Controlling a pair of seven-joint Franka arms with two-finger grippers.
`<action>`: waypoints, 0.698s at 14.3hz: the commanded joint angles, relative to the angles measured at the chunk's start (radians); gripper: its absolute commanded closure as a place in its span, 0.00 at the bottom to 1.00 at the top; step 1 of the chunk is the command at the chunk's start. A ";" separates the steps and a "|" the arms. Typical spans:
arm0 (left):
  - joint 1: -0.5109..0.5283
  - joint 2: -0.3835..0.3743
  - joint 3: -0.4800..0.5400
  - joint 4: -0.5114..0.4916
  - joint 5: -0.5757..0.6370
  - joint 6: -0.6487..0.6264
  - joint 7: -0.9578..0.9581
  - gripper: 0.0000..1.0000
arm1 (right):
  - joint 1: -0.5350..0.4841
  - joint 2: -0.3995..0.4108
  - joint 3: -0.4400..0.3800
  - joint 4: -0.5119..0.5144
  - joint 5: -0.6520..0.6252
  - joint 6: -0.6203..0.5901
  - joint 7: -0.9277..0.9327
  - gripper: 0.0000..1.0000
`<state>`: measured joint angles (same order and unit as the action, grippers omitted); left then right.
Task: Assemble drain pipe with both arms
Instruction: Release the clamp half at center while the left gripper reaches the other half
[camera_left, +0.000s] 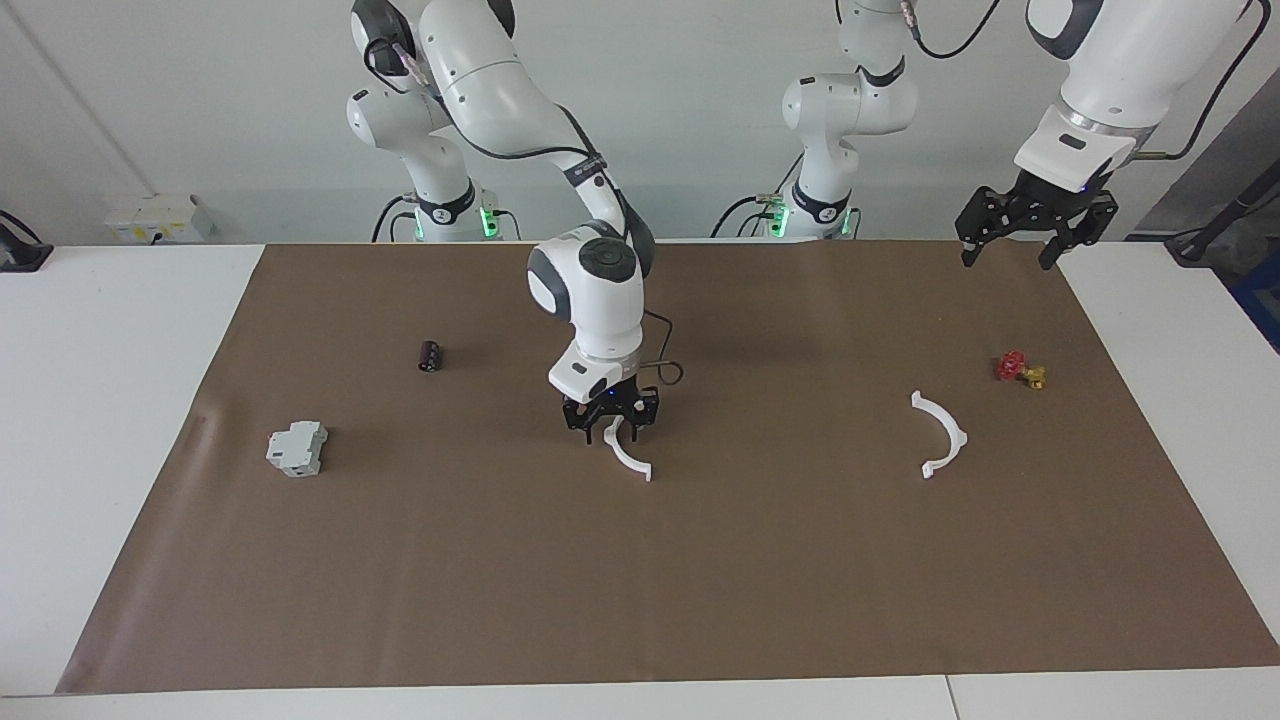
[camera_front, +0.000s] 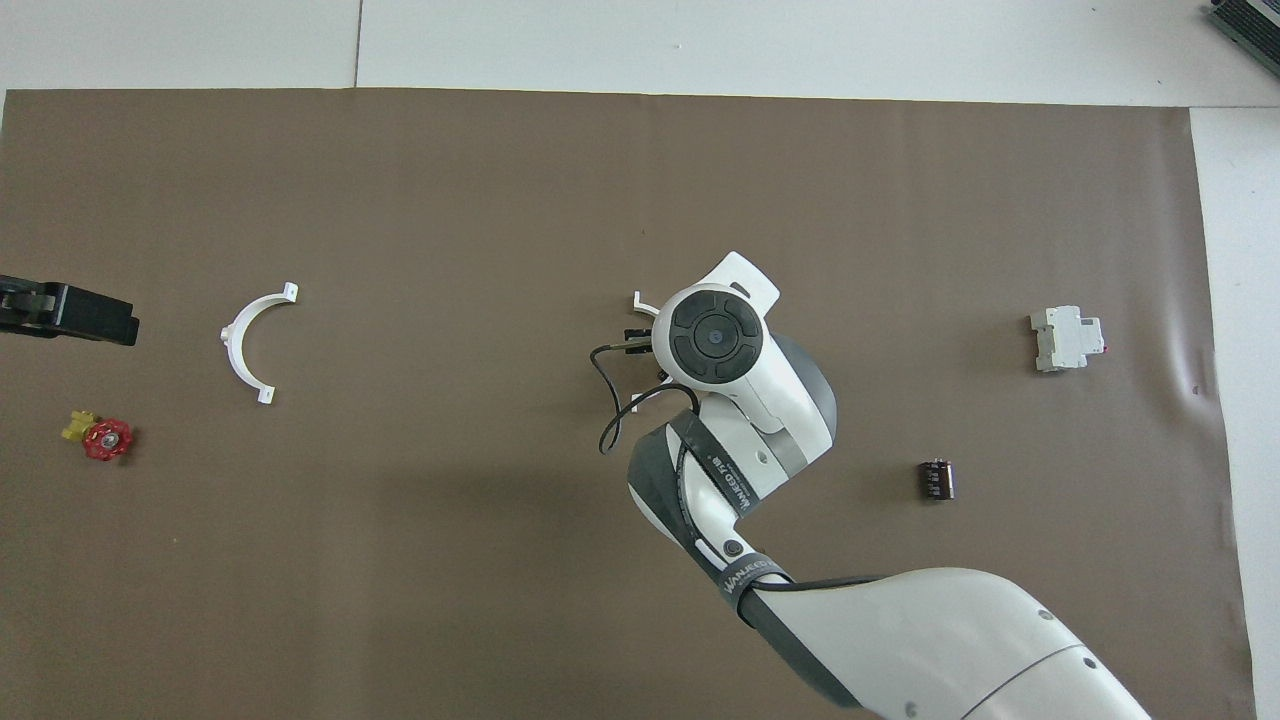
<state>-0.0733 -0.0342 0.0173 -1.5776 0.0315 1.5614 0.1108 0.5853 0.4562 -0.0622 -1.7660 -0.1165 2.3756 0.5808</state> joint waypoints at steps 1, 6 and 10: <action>-0.014 -0.007 0.010 -0.024 -0.013 0.020 -0.013 0.00 | -0.024 -0.123 0.002 -0.010 -0.017 -0.097 0.024 0.00; -0.006 0.007 0.016 -0.231 -0.008 0.322 -0.005 0.00 | -0.181 -0.273 0.002 -0.015 -0.009 -0.243 -0.022 0.00; 0.004 0.063 0.019 -0.239 -0.005 0.376 -0.005 0.00 | -0.365 -0.359 0.002 -0.015 0.069 -0.375 -0.157 0.00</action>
<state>-0.0711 0.0175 0.0320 -1.7987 0.0315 1.8956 0.1108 0.3032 0.1487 -0.0754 -1.7562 -0.0940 2.0505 0.4802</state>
